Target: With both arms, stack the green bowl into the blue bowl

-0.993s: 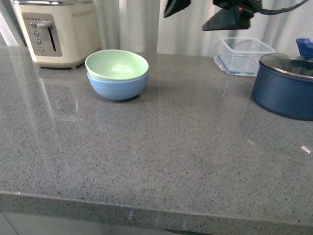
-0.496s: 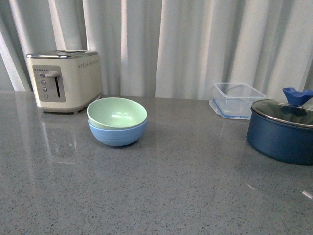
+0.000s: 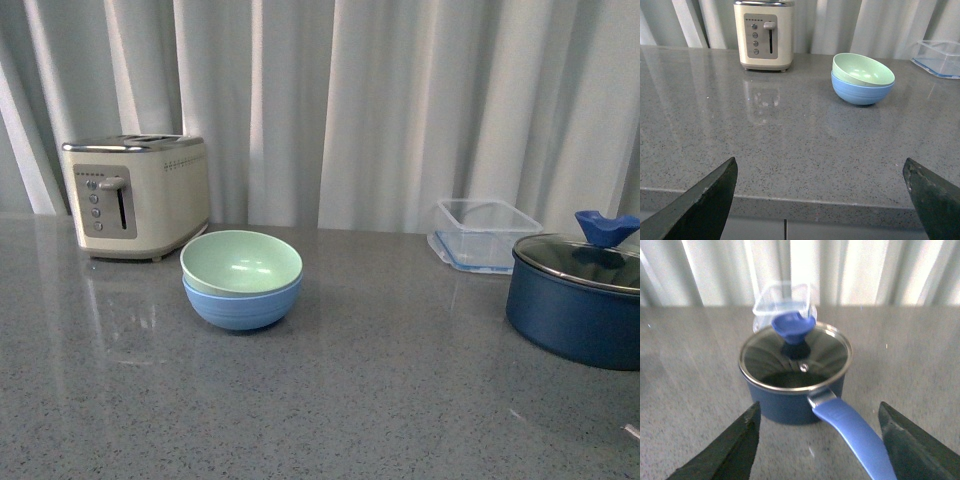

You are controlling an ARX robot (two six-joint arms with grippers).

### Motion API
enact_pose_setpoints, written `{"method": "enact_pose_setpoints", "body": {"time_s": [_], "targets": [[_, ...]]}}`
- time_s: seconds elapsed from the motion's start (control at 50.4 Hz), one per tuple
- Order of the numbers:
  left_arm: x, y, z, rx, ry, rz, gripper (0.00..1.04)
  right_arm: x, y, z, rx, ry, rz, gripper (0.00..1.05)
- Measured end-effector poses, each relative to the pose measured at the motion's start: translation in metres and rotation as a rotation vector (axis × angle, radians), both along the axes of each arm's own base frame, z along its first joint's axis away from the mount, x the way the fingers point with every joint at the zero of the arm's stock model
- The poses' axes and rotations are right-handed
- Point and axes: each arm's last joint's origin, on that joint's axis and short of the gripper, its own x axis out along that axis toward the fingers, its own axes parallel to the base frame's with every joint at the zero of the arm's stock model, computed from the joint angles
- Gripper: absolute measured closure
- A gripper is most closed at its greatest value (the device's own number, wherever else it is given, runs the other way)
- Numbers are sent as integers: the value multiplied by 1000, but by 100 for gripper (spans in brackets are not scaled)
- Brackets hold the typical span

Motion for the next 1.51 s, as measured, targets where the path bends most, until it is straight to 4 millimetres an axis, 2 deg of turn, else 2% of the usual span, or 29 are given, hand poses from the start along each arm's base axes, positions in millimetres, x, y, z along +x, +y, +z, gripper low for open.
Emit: {"method": "enact_pose_setpoints", "body": {"time_s": [0.119,0.377,0.417,0.695,0.854,1.052,1.132,1.509], "targets": [[0,0,0,0,0,0,7,-19,12,-10,-24,-97,3,58],[0,0,0,0,0,0,7,-44,27,-37,-21,-79,4,95],[0,0,0,0,0,-1,7,-49,30,-41,-21,-81,5,104],[0,0,0,0,0,0,7,-79,49,-62,-25,-81,10,104],[0,0,0,0,0,0,7,-90,50,-67,-25,-86,10,104],[0,0,0,0,0,0,7,-97,50,-72,-25,-85,10,104],[0,0,0,0,0,0,7,-101,50,-80,-24,-93,10,104],[0,0,0,0,0,0,7,-112,50,-78,-24,-98,10,104]]}}
